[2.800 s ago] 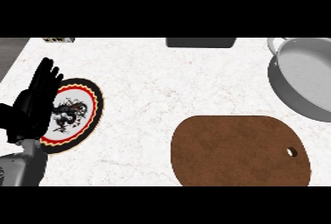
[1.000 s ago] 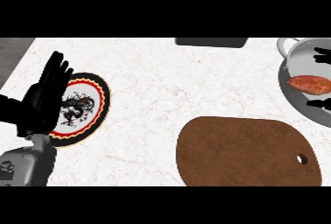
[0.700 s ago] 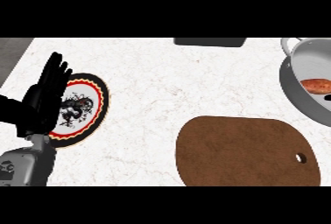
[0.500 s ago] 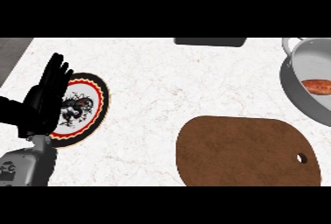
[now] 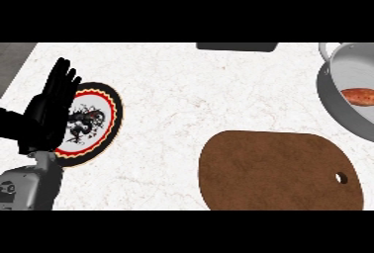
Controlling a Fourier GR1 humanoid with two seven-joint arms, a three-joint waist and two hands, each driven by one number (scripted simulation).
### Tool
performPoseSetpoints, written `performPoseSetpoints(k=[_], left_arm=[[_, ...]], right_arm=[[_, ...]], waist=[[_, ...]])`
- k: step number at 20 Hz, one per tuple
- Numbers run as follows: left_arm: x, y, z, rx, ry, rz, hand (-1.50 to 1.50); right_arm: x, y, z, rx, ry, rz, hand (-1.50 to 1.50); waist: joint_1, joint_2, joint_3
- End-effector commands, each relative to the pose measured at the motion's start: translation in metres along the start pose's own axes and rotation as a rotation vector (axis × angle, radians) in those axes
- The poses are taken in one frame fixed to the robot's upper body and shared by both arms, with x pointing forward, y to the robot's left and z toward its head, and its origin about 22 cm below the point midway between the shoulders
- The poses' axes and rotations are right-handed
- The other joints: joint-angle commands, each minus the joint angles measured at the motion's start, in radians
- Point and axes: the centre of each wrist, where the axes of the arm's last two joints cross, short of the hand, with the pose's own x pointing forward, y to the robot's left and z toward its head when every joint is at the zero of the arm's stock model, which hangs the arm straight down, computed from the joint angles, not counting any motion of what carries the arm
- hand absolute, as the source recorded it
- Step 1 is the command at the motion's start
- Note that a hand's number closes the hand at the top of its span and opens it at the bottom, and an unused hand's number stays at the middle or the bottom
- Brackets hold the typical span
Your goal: Pick the sweet potato from the cutting board and place it in the pot
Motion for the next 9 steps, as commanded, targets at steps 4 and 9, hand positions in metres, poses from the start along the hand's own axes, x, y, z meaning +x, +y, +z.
performPoseSetpoints(k=[4, 9], left_arm=[[0.003, 0.006, 0.000, 0.008, -0.011, 0.002, 0.00], [-0.004, 0.007, 0.002, -0.007, 0.016, -0.010, 0.00]], right_arm=[[0.004, -0.021, 0.019, 0.103, -0.095, -0.085, -1.50], [0.001, -0.021, 0.023, 0.108, -0.073, -0.091, -1.50]], waist=[[0.002, 0.002, 0.004], [0.004, 0.002, 0.003]])
